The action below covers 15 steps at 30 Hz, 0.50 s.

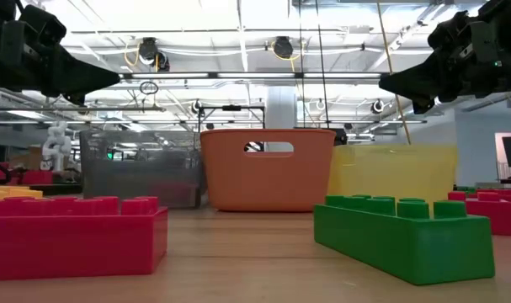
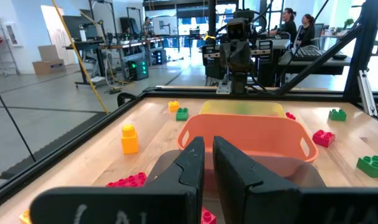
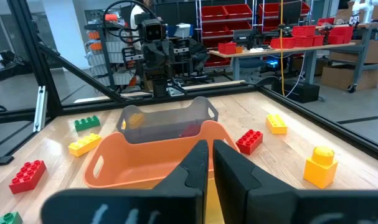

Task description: Sort & place blocks by color

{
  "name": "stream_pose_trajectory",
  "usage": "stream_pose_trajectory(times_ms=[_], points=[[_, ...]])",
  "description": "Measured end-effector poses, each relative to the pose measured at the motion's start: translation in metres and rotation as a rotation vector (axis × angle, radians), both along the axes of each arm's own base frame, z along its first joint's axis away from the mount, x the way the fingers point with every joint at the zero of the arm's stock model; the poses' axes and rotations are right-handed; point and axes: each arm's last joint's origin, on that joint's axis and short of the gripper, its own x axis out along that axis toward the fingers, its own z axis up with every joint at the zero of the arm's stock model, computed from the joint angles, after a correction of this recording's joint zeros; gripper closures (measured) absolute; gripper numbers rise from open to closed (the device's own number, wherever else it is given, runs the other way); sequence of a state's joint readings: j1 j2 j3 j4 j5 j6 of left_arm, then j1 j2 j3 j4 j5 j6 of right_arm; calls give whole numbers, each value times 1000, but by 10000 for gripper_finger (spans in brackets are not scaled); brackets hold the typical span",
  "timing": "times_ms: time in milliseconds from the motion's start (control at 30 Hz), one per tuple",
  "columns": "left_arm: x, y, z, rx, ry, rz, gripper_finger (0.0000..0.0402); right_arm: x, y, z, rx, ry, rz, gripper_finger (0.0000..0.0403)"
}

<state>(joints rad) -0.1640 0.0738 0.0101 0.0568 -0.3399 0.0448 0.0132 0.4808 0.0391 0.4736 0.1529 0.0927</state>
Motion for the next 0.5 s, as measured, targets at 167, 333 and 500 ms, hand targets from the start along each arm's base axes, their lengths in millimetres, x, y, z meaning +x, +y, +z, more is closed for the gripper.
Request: stream_pose_trajectory(times_ms=[167, 333, 500], points=[[0, 0, 0, 0, 0, 0, 364, 0, 0, 0, 0, 0, 0, 385], [0, 0, 0, 0, 0, 0, 364, 0, 0, 0, 0, 0, 0, 385], [0, 0, 0, 0, 0, 0, 364, 0, 0, 3, 1, -28, 0, 385]])
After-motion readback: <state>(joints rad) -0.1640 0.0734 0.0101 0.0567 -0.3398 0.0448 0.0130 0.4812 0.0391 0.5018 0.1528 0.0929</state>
